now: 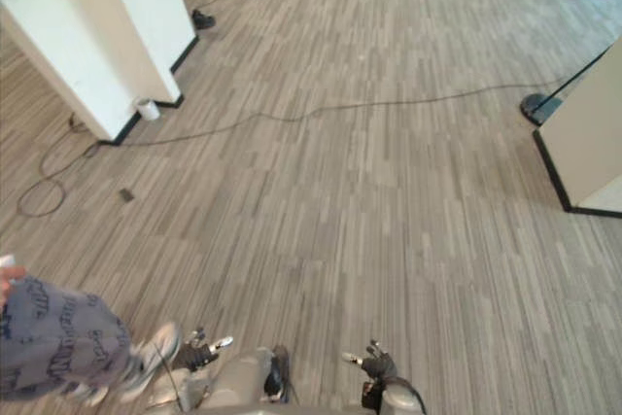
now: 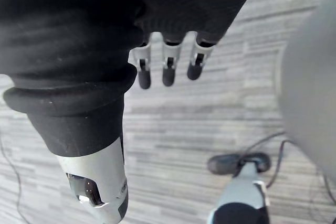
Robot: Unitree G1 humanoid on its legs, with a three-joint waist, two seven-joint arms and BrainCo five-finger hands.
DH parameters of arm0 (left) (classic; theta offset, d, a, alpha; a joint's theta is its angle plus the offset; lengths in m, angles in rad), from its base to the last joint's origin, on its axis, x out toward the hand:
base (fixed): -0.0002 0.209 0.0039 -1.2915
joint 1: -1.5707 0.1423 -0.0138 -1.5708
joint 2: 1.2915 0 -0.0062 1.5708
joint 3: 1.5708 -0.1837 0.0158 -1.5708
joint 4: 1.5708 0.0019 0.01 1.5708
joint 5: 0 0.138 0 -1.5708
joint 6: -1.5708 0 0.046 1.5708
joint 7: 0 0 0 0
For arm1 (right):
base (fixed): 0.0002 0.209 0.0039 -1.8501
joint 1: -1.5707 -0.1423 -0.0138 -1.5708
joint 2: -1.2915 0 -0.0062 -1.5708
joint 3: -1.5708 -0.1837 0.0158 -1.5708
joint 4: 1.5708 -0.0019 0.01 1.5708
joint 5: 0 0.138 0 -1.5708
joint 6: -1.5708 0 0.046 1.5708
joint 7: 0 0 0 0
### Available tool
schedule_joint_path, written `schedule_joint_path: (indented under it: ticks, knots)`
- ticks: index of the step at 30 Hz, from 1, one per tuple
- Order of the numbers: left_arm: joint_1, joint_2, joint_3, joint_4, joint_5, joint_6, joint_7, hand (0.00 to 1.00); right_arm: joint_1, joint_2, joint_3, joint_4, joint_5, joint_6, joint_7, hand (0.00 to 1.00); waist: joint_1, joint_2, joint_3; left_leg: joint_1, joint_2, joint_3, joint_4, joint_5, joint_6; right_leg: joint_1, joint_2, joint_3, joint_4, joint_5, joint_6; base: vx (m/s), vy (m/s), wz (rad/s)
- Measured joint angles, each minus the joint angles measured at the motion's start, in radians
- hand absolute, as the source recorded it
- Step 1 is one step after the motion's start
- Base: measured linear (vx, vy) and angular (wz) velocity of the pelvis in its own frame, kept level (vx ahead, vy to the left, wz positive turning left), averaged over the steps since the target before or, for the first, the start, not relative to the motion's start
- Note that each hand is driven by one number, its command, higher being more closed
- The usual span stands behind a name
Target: Organize washtable
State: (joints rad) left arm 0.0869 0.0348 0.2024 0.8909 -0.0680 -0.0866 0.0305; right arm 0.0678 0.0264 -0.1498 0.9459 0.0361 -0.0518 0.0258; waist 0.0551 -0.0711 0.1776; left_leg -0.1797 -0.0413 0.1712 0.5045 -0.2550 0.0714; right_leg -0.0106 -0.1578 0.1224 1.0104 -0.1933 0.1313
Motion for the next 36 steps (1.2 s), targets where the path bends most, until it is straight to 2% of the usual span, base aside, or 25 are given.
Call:
schedule_joint_path:
  ticks: [2,4,7,9,10,11,12,14,15,16,17,18,19,20,24,26,27,28,29,30,32,33,34,35,36]
  knots:
    - [-0.002,-0.001,-0.010,0.023,0.004,0.009,0.006,0.00,0.008,-0.011,-0.001,-0.026,-0.004,-0.014,0.000,0.00,-0.024,0.015,0.005,0.164,-0.002,-0.004,-0.072,-0.042,0.004,-0.098,-0.020,-0.128,0.141,-0.029,-0.037,0.57,0.172,-0.01]
    - [0.000,-0.005,-0.015,0.023,0.004,0.012,0.011,0.00,0.021,-0.009,-0.020,-0.057,-0.007,-0.026,0.000,0.00,-0.038,0.018,0.004,0.272,0.006,-0.008,-0.172,-0.063,0.001,-0.206,-0.016,-0.242,0.079,-0.067,-0.086,0.55,0.104,-0.09]
    - [-0.020,-0.013,-0.043,0.055,0.004,0.013,0.013,0.00,0.035,-0.033,-0.048,-0.065,0.005,-0.025,-0.001,0.00,-0.055,0.032,0.011,0.417,0.025,0.000,-0.285,-0.084,-0.029,-0.350,-0.003,-0.406,-0.257,-0.083,-0.103,0.62,0.032,-0.06]
    - [-0.019,-0.025,-0.047,0.063,0.004,0.012,0.013,0.00,0.023,-0.033,-0.042,-0.068,0.002,-0.027,0.000,0.00,-0.073,0.043,0.010,0.509,0.051,0.015,-0.348,-0.108,-0.074,-0.405,0.068,-0.430,-0.604,0.031,-0.130,0.80,-0.026,-0.04]
    - [-0.019,-0.028,-0.047,0.065,0.004,0.011,0.013,0.00,0.020,-0.033,-0.041,-0.066,0.002,-0.028,0.001,0.00,-0.074,0.043,0.010,0.529,0.055,0.010,-0.349,-0.118,-0.092,-0.415,0.082,-0.416,-0.656,0.062,-0.142,0.95,-0.102,0.15]
    - [-0.018,-0.035,-0.044,0.074,0.004,0.012,0.013,0.00,0.015,-0.035,-0.040,-0.067,0.001,-0.026,0.001,0.00,-0.082,0.049,0.008,0.570,0.071,-0.018,-0.333,-0.132,-0.116,-0.418,0.101,-0.390,-0.641,0.179,-0.208,0.86,-0.164,0.30]
    - [-0.015,-0.047,-0.038,0.085,0.007,0.012,0.012,0.00,0.013,-0.033,-0.038,-0.071,0.001,-0.026,0.003,0.00,-0.096,0.068,-0.002,0.571,0.102,-0.064,-0.266,-0.127,-0.126,-0.425,0.101,-0.395,-0.555,0.218,-0.241,0.87,-0.184,0.30]
    - [-0.022,-0.066,-0.031,0.092,0.023,0.012,0.007,0.00,0.009,-0.050,-0.040,-0.077,-0.003,-0.027,0.006,0.00,-0.095,0.102,-0.009,0.500,0.150,-0.091,-0.031,-0.057,-0.184,-0.409,0.130,-0.417,-0.451,0.112,-0.240,0.77,-0.185,0.06]
    - [-0.022,-0.070,-0.017,0.090,0.024,0.012,0.005,0.00,0.009,-0.056,-0.036,-0.083,-0.006,-0.025,0.008,0.00,-0.094,0.112,-0.002,0.451,0.166,-0.089,0.099,0.011,-0.177,-0.384,0.145,-0.417,-0.443,0.072,-0.238,0.82,-0.201,-0.23]
    - [-0.026,-0.079,0.004,0.084,0.030,0.013,-0.002,0.00,0.008,-0.071,-0.029,-0.101,-0.007,-0.019,0.007,0.00,-0.092,0.147,0.016,0.340,0.212,-0.088,0.358,0.201,-0.190,-0.313,0.183,-0.407,-0.464,0.028,-0.249,0.78,-0.162,-0.43]
    - [-0.025,-0.083,0.009,0.071,0.034,0.013,-0.004,0.00,0.003,-0.079,-0.026,-0.097,-0.007,-0.015,-0.001,0.00,-0.089,0.167,0.032,0.236,0.265,-0.060,0.587,0.192,-0.170,-0.227,0.221,-0.381,-0.499,0.004,-0.258,0.76,-0.131,-0.50]
    - [-0.021,-0.079,0.013,0.057,0.034,0.013,-0.004,0.00,0.000,-0.080,-0.023,-0.093,-0.007,-0.014,-0.002,0.00,-0.086,0.164,0.037,0.193,0.277,-0.044,0.665,0.174,-0.156,-0.178,0.234,-0.364,-0.523,-0.007,-0.265,0.73,-0.087,-0.58]
    - [-0.015,-0.065,0.020,0.023,0.033,0.012,-0.004,0.00,0.000,-0.079,0.004,-0.067,-0.006,-0.009,-0.002,0.00,-0.069,0.136,0.046,0.127,0.270,-0.015,0.737,0.144,-0.145,-0.072,0.235,-0.329,-0.585,-0.026,-0.264,0.74,-0.084,-0.64]
    - [0.000,-0.054,0.022,-0.001,0.032,0.008,-0.004,0.00,0.003,-0.074,0.026,-0.049,-0.006,-0.005,-0.003,0.00,-0.050,0.102,0.042,0.056,0.251,0.027,0.718,0.127,-0.133,0.021,0.234,-0.286,-0.665,-0.033,-0.262,0.73,-0.080,-0.69]
    - [0.030,-0.050,0.035,-0.035,0.015,-0.010,-0.004,0.00,-0.018,-0.064,0.054,-0.024,-0.006,0.000,-0.002,0.00,-0.032,0.092,0.038,-0.129,0.175,0.086,0.365,0.053,-0.112,0.205,0.224,-0.218,-0.837,-0.034,-0.241,0.81,0.005,-0.62]
    - [0.030,-0.061,0.038,-0.045,-0.009,-0.022,-0.002,0.00,-0.015,-0.046,0.047,0.001,-0.007,-0.001,-0.003,0.00,0.012,0.087,0.034,-0.157,0.088,0.073,-0.041,0.091,-0.116,0.285,0.203,-0.175,-0.867,-0.059,-0.188,0.69,0.080,-0.63]
    - [0.032,-0.064,0.032,-0.044,-0.009,-0.023,-0.001,0.00,-0.014,-0.047,0.049,0.012,-0.007,-0.001,-0.003,0.00,0.017,0.099,0.027,-0.159,0.084,0.067,-0.123,0.123,-0.101,0.297,0.210,-0.163,-0.869,-0.065,-0.178,0.71,0.153,-0.72]
    - [0.033,-0.071,0.033,-0.034,-0.018,-0.026,0.000,0.00,-0.012,-0.045,0.049,0.021,-0.007,0.002,-0.003,0.00,0.022,0.101,0.014,-0.154,0.074,0.054,-0.128,0.239,0.018,0.336,0.211,-0.138,-0.854,-0.087,-0.146,0.76,0.193,-0.47]
    - [0.031,-0.046,0.041,-0.032,-0.014,-0.025,-0.003,0.00,-0.009,-0.015,0.048,0.017,-0.007,0.002,-0.003,0.00,0.015,0.048,-0.013,-0.149,0.048,0.076,-0.080,0.196,0.043,0.328,0.167,-0.134,-0.782,-0.106,-0.118,0.79,0.180,-0.32]
    - [0.030,-0.041,0.041,-0.029,-0.010,-0.025,-0.003,0.00,-0.003,-0.009,0.040,0.016,-0.008,-0.001,-0.002,0.00,0.011,0.036,-0.021,-0.141,0.037,0.076,-0.065,0.158,0.060,0.303,0.152,-0.134,-0.713,-0.108,-0.114,0.81,0.167,-0.06]
    - [0.025,-0.023,0.032,-0.029,-0.010,-0.016,-0.004,0.00,0.008,0.002,0.021,0.005,-0.008,-0.008,-0.001,0.00,0.013,0.006,-0.021,-0.094,0.010,0.071,-0.017,0.053,0.064,0.174,0.126,-0.133,-0.362,-0.039,-0.078,0.75,0.157,0.04]
    - [0.003,-0.007,0.032,-0.007,-0.011,-0.002,-0.004,0.00,0.010,0.002,-0.001,-0.005,-0.008,-0.010,0.000,0.00,0.013,-0.016,-0.001,-0.001,-0.027,0.065,-0.003,-0.029,0.070,0.041,0.087,-0.128,0.017,0.050,-0.097,0.70,0.139,0.18]
    - [0.001,-0.007,0.031,0.001,-0.011,0.000,-0.003,0.00,0.012,-0.005,-0.002,-0.011,-0.009,-0.012,0.000,0.00,0.009,-0.015,0.003,0.045,-0.038,0.057,0.000,-0.058,0.072,-0.001,0.077,-0.129,0.123,0.046,-0.099,0.86,0.136,0.53]
    - [0.002,-0.016,0.020,0.017,-0.010,0.003,-0.002,0.00,0.034,-0.025,0.000,-0.036,-0.010,-0.015,0.000,0.00,-0.019,0.010,0.011,0.165,-0.047,0.013,-0.007,-0.112,0.081,-0.093,0.069,-0.150,0.264,0.011,-0.094,0.72,0.087,0.60]
    - [0.002,-0.020,0.014,0.022,-0.010,0.003,-0.002,0.00,0.045,-0.032,0.000,-0.051,-0.010,-0.017,0.000,0.00,-0.024,0.022,0.018,0.206,-0.047,-0.005,-0.022,-0.124,0.083,-0.132,0.071,-0.160,0.274,-0.005,-0.089,0.71,0.076,0.76]
